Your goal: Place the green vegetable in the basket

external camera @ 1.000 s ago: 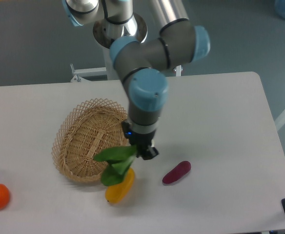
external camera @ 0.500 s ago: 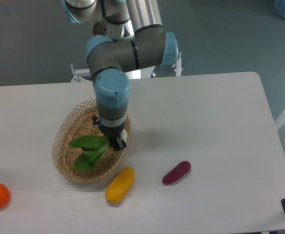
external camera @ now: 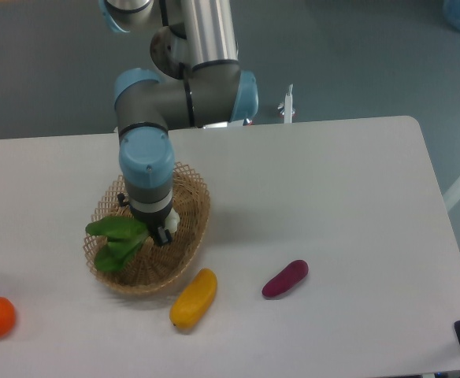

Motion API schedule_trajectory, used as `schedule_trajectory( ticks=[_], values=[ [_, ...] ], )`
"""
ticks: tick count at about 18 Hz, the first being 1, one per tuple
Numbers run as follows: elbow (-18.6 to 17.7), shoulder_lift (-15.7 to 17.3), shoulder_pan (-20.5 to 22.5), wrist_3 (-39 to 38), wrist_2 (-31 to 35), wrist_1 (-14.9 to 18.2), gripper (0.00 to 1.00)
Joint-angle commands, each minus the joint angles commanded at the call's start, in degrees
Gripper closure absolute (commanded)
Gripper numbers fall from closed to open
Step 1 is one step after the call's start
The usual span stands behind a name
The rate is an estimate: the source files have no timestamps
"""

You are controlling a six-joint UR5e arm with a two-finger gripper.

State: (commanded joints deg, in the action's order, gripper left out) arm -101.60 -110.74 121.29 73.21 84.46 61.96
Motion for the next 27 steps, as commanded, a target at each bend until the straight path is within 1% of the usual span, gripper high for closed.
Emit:
schedule_trajectory(
  ticks=[1, 2, 3, 6, 9, 10, 12, 17, 19, 21, 23, 27],
  values=[
    [0.00, 0.00, 0.00, 0.00, 0.00, 0.00, 0.45],
    [0.00, 0.00, 0.00, 0.00, 0.00, 0.00, 0.24],
    [0.17, 0.09, 0.00, 0.00, 0.09, 0.00, 0.00],
    [0.44, 0.53, 0.17, 0.09, 0.09, -0.09, 0.00],
    [1.49, 0.62, 0.52, 0.09, 0.26, 0.00, 0.00],
    [2.10, 0.79, 1.05, 0.09, 0.26, 0.09, 0.00],
    [3.25, 1.49, 3.42, 0.44, 0.18, 0.00, 0.00],
    [8.60, 0.44, 6.41, 0.35, 0.35, 0.35, 0.00],
    [10.98, -0.09, 8.34, 0.88, 0.26, 0.44, 0.00],
    [12.91, -0.70, 11.15, 1.05, 0.26, 0.70, 0.00],
    [15.11, -2.01, 12.65, 1.58, 0.26, 0.79, 0.00],
    [19.41, -4.30, 17.13, 1.76, 0.18, 0.97, 0.00]
  ],
)
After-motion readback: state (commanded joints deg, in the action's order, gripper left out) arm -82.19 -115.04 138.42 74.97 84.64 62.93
